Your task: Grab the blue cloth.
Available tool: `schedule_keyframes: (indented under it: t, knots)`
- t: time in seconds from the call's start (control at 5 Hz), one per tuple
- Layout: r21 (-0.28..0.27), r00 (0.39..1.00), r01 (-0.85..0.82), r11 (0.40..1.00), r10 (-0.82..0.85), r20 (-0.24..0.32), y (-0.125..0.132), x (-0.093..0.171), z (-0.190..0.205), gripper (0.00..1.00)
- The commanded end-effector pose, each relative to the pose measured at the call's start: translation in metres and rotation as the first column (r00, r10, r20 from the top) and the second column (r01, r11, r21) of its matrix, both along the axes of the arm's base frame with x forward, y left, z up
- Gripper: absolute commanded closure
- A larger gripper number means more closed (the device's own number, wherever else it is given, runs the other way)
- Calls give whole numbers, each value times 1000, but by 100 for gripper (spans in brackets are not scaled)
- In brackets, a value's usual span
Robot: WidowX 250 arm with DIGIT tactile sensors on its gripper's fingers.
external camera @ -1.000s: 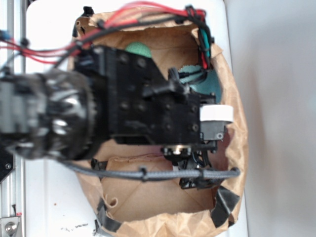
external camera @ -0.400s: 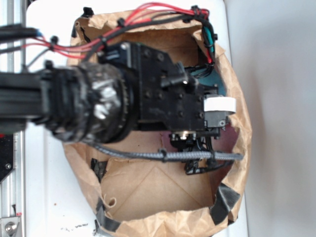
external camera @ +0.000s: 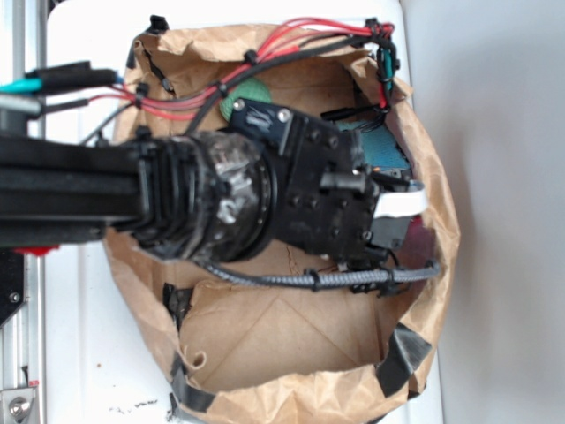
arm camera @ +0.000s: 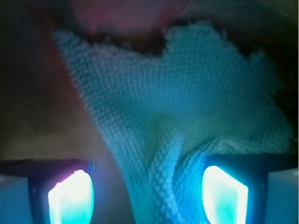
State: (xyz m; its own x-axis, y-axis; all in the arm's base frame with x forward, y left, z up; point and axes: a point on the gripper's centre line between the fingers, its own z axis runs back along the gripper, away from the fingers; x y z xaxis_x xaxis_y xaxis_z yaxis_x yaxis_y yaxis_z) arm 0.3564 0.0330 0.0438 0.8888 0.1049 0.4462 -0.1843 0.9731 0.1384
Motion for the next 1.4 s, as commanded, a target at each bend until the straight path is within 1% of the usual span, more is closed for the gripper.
schedule_keyframes:
  t: [0.0,0.4,0.8,1.0,1.2]
  knots:
    - [5,996,-4,1000,3,88,-6,2,12,100]
    - [-33,994,20,999,-17,108,-3,-2,24,100]
    - [-110,992,52,993,-39,123,-3,-17,62,100]
    - [-159,991,85,984,-66,120,-5,-25,84,100]
    - [-196,989,112,974,-90,121,-4,-33,102,100]
